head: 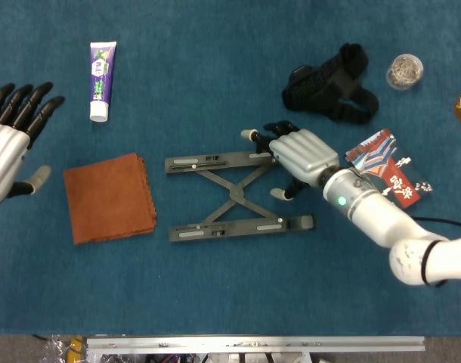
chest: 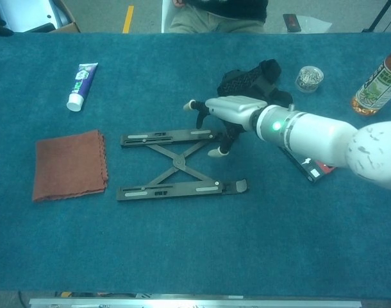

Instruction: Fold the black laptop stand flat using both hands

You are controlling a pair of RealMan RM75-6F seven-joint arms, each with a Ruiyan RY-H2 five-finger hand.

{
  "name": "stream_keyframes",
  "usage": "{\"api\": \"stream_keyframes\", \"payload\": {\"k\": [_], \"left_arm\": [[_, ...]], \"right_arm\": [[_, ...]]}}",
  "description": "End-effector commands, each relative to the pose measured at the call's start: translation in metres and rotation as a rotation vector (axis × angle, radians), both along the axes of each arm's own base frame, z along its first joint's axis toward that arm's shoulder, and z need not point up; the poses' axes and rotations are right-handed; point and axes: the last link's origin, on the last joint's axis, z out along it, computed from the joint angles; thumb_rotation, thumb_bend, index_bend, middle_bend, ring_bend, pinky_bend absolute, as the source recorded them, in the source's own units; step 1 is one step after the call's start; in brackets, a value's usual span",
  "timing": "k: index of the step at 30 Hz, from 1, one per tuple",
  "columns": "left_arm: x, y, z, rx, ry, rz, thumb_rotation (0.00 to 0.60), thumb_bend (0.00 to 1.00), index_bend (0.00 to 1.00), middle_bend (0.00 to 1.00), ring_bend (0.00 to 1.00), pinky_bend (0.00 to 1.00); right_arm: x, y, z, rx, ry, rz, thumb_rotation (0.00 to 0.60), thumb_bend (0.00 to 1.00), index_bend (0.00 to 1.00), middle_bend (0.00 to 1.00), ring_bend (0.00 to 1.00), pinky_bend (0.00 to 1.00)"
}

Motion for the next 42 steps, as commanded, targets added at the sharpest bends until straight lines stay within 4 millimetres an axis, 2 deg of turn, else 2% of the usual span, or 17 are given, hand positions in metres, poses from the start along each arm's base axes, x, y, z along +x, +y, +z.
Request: {"api": "stream_keyframes", "payload": {"k": [1,6,12,16,33,42], "left_arm": [[0.002,0.000,-0.001,-0.003,-0.002,-0.004,0.600,0.28,0.03,0.00,0.00,0.00],[0.005,-0.003,0.001,0.001,0.002,-0.013,0.600,0.28,0.03,0.00,0.00,0.00],[0.004,-0.007,0.007,0.015,0.012,-0.006,0.600,0.28,0.03,0.00,0.00,0.00],[0.002,-0.009,0.010,0.019,0.019,0.004,0.600,0.28,0.02,0.00,0.00,0.00],[-0.002,-0.012,0.017,0.025,0.020,0.023,0.600,0.28,0.01,0.00,0.00,0.00],[-0.002,-0.012,0.017,0.023,0.017,0.023,0.600,0.28,0.01,0.00,0.00,0.00]], "right_arm": [[0.010,0.004,0.001,-0.066,-0.079,0.049,0.600,0.21,0.00,0.27,0.00,0.05],[0.029,0.002,-0.025,-0.149,-0.100,0.142,0.600,0.23,0.00,0.26,0.00,0.05],[0.052,-0.005,-0.062,-0.209,-0.111,0.148,0.600,0.23,0.00,0.24,0.00,0.05],[0.060,-0.009,-0.080,-0.211,-0.087,0.147,0.600,0.23,0.00,0.24,0.00,0.05],[0.078,-0.010,-0.115,-0.221,-0.026,0.209,0.600,0.19,0.00,0.23,0.00,0.05],[0.074,-0.017,-0.118,-0.290,0.026,0.248,0.600,0.19,0.00,0.23,0.00,0.05]]}}
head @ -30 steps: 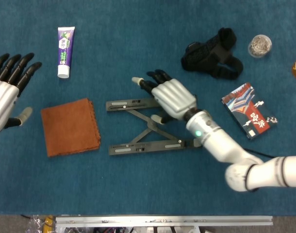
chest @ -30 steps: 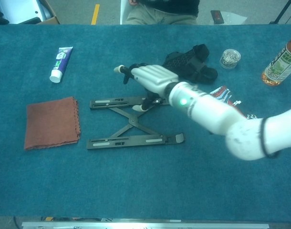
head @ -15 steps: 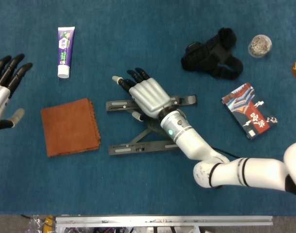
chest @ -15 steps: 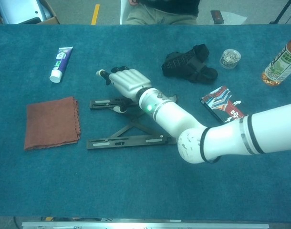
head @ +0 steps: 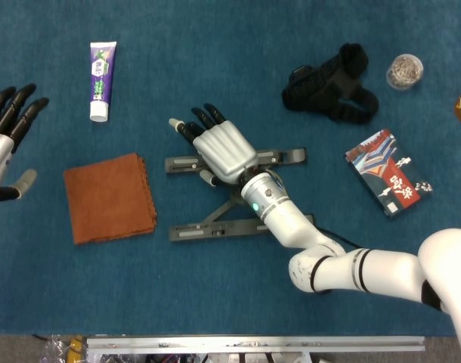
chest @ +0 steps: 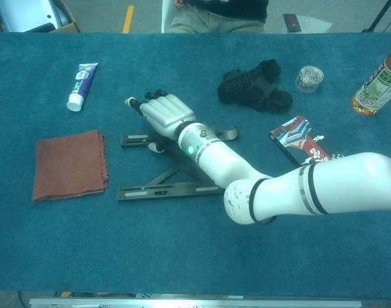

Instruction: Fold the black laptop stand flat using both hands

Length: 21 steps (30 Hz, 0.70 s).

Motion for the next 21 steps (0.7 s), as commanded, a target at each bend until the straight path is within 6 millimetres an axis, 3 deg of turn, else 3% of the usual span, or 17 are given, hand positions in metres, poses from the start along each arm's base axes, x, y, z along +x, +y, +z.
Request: {"api": "stream_keyframes", "payload": {"k": [1,12,21], "left_arm": [[0.000,0.000,0.000,0.000,0.001,0.000,0.600,0.28,0.01,0.00,0.00,0.00],[-0.002,0.000,-0.001,-0.006,-0.002,0.000,0.600,0.28,0.00,0.00,0.00,0.00],[-0.003,-0.003,-0.002,-0.014,0.003,-0.004,0.600,0.28,0.00,0.00,0.00,0.00]], "right_arm": [[-0.002,-0.004,0.000,-0.036,0.021,0.012,0.600,0.19,0.00,0.23,0.00,0.05],[-0.015,-0.021,0.013,-0.122,0.065,0.001,0.600,0.19,0.00,0.23,0.00,0.05],[-0.033,-0.034,0.043,-0.181,0.055,-0.043,0.600,0.19,0.00,0.22,0.00,0.05]]}}
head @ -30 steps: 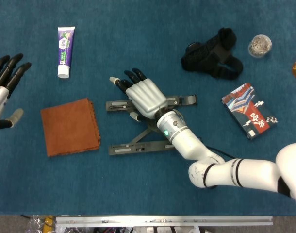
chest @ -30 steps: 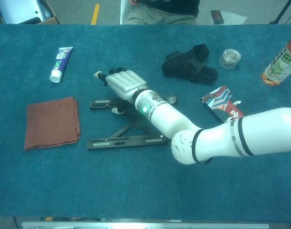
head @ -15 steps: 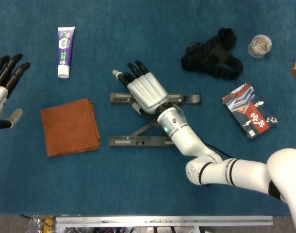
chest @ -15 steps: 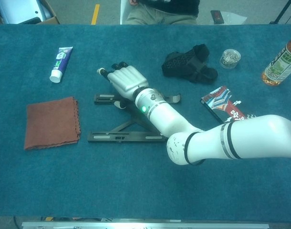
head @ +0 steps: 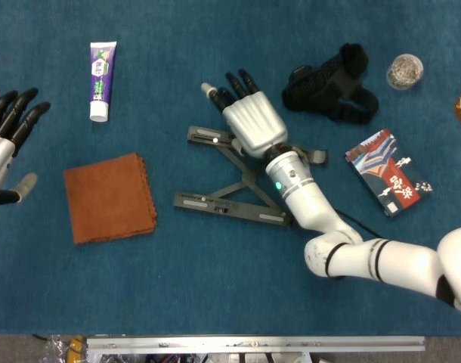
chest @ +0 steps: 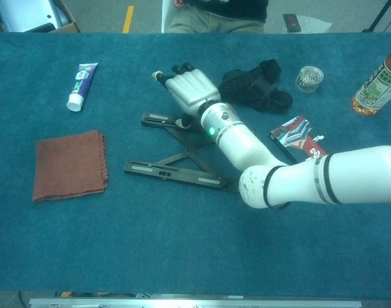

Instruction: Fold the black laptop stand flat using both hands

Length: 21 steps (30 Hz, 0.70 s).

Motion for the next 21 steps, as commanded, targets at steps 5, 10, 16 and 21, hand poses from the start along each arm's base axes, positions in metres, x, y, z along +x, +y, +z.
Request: {"api": "stream_keyframes", "payload": {"k": [5,10,16,21], "left_arm": [[0.001,-0.003,-0.002,-0.019,0.012,0.000,0.600,0.28,0.00,0.00,0.00,0.00],[0.003,-0.003,-0.011,-0.064,0.025,-0.004,0.600,0.28,0.00,0.00,0.00,0.00],[0.010,-0.002,-0.038,-0.155,0.047,-0.012,0.600,0.28,0.00,0.00,0.00,0.00],[0.018,-0.001,-0.063,-0.222,0.075,-0.029,0.600,0.28,0.00,0.00,0.00,0.00]], "right_arm": [[-0.002,0.006,0.034,0.074,-0.161,-0.069,0.600,0.19,0.00,0.22,0.00,0.05],[-0.014,0.015,0.068,0.168,-0.223,-0.133,0.600,0.19,0.00,0.22,0.00,0.07],[-0.033,0.032,0.105,0.258,-0.230,-0.218,0.600,0.20,0.00,0.26,0.00,0.07],[-0.049,0.041,0.125,0.284,-0.233,-0.284,0.600,0.21,0.00,0.26,0.00,0.07]]}}
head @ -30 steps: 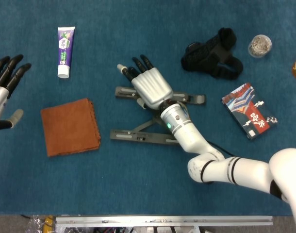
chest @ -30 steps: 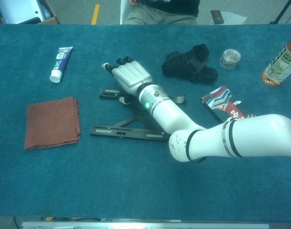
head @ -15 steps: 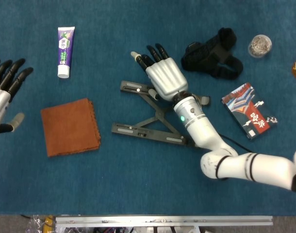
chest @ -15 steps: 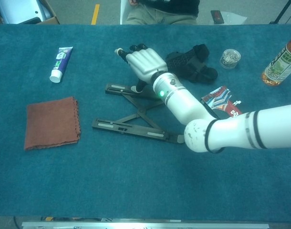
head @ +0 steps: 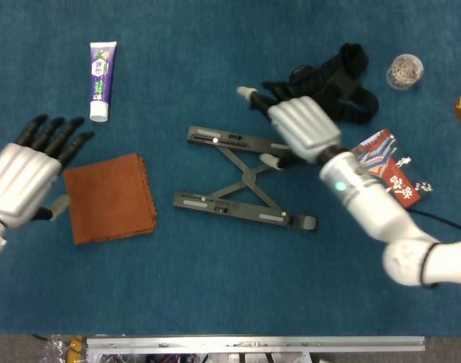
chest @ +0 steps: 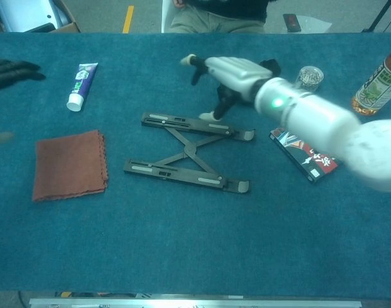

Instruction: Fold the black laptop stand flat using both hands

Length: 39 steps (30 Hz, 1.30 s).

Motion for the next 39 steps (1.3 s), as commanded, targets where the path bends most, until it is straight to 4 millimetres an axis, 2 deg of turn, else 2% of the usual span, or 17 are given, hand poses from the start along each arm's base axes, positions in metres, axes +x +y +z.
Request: {"api": "stream_keyframes", "payload": {"k": [1,7,12,18,27,39], "left_arm": [[0.008,0.000,-0.020,-0.047,0.015,-0.013,0.600,0.28,0.00,0.00,0.00,0.00],[0.019,0.001,-0.046,-0.073,0.002,-0.003,0.600,0.28,0.00,0.00,0.00,0.00],[0.025,0.002,-0.065,-0.084,-0.016,0.015,0.600,0.28,0.00,0.00,0.00,0.00],[0.030,0.003,-0.087,-0.101,-0.023,0.036,0.600,0.28,0.00,0.00,0.00,0.00],[0.037,0.004,-0.112,-0.113,-0.070,0.060,0.600,0.28,0.00,0.00,0.00,0.00],[0.044,0.006,-0.139,-0.133,-0.105,0.061,0.600,0.28,0.00,0.00,0.00,0.00]], "right_arm": [[-0.021,0.010,0.014,0.039,0.009,-0.073,0.600,0.21,0.00,0.26,0.00,0.07],[-0.038,0.015,0.017,0.074,0.022,-0.123,0.600,0.21,0.00,0.26,0.00,0.07],[-0.043,0.017,0.013,0.079,0.036,-0.121,0.600,0.21,0.00,0.26,0.00,0.07],[-0.045,0.018,0.003,0.064,0.098,-0.070,0.600,0.21,0.00,0.25,0.00,0.07],[-0.046,0.019,-0.015,0.046,0.165,-0.024,0.600,0.21,0.00,0.24,0.00,0.07],[-0.047,0.017,-0.029,0.050,0.180,-0.020,0.600,0.21,0.00,0.22,0.00,0.08]]}}
